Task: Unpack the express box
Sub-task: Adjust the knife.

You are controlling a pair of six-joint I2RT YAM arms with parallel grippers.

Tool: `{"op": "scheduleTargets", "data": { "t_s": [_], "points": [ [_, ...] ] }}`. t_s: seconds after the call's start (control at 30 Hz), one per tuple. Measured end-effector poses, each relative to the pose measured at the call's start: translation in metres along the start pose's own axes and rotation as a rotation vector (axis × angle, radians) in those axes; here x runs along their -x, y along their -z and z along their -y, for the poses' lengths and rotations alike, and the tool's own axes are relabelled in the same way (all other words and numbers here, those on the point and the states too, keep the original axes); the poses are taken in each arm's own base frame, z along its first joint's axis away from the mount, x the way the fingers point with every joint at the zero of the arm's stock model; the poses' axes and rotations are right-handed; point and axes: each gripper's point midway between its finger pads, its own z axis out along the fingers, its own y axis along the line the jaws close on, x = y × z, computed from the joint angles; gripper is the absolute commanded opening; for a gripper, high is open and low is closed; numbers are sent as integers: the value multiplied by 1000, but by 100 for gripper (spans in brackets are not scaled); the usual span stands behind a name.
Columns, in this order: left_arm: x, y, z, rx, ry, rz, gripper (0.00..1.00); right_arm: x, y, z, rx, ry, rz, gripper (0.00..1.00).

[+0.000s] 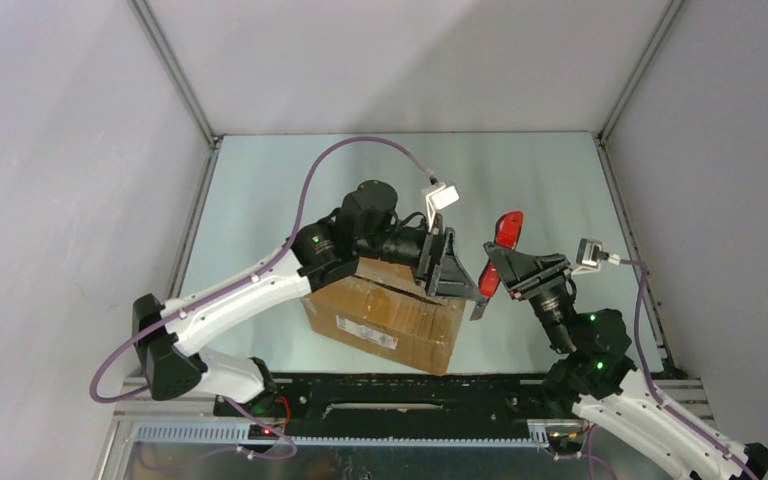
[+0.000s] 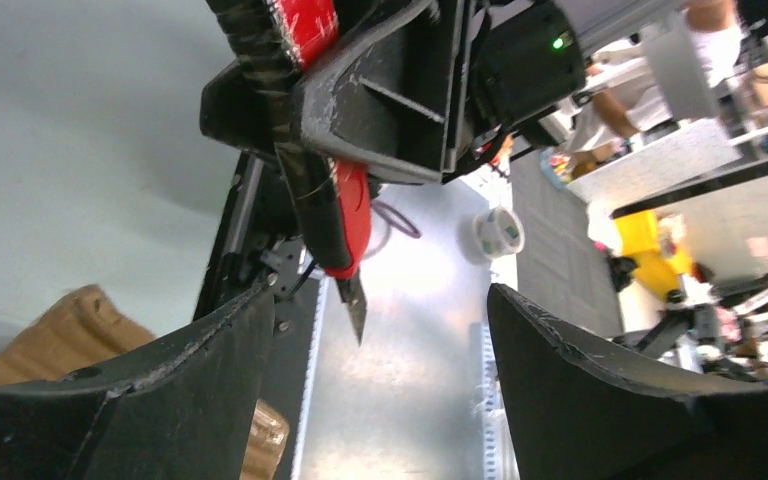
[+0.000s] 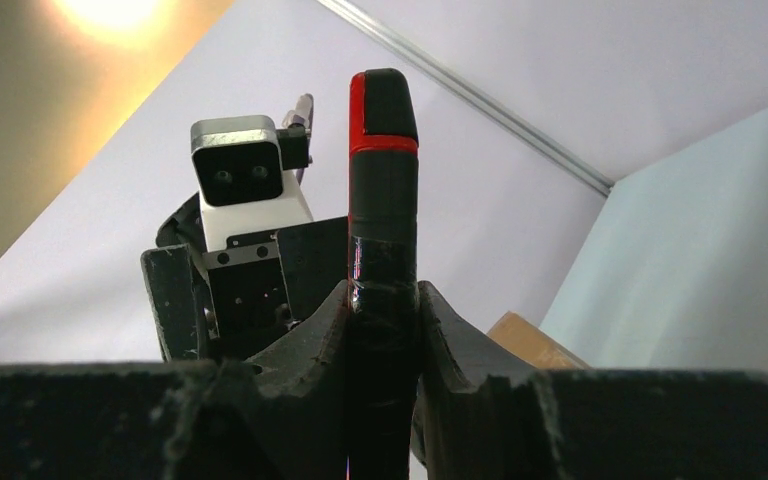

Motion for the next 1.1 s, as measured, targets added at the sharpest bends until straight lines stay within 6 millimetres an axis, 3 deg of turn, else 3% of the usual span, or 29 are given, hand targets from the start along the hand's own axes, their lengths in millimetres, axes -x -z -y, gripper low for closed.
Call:
{"op": "scheduleTargets", "data": {
  "t_s": [0.4,0.7,0.9,0.97,1.03,1.1],
  "points": [
    [-15,18,-15,107,-179,-99,79,-27,-23,-9,9,-29,-132,0],
    [-7,35,5,65,-285,-2,71,-60,-31,-27,32,-81,-243,0],
    [-16,42,5,40,-292,33,51,-78,-27,-38,36,-71,-291,0],
    [-19,41,4,29,-283,39,35,-79,-29,-42,37,-58,-297,0],
    [-23,40,3,18,-266,42,6,-80,-31,-47,41,-51,-303,0],
    [-25,40,3,10,-217,45,0,-80,-31,-52,59,-32,-305,0]
  ]
}}
